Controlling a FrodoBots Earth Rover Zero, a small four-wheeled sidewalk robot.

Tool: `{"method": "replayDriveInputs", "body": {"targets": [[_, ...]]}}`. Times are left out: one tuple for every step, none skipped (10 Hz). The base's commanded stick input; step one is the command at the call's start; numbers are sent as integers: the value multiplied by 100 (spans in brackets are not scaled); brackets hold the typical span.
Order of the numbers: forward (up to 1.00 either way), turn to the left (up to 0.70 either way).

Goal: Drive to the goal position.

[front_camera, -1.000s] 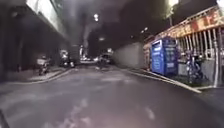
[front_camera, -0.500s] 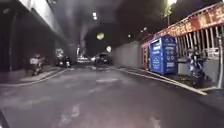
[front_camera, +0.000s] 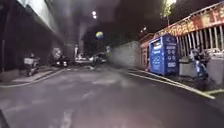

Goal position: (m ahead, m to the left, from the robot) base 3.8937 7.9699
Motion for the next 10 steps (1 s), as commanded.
{"method": "replayDriveInputs", "body": {"targets": [[45, 0], [45, 0], [45, 0], [45, 0], [45, 0], [45, 0], [45, 0], [45, 0], [45, 0], [45, 0]]}}
